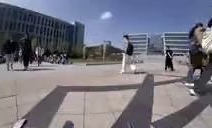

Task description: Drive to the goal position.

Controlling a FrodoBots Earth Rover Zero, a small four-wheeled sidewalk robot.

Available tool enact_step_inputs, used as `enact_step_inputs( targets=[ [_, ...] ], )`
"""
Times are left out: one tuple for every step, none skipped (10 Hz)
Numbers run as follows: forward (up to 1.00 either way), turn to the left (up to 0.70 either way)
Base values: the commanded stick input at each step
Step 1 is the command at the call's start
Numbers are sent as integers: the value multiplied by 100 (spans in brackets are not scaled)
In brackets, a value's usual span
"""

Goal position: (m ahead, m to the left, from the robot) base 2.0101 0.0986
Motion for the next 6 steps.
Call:
enact_step_inputs(
  targets=[
    [67, 0],
    [40, 0],
    [13, 0],
    [0, 0],
    [0, 0],
    [0, 0]
  ],
)
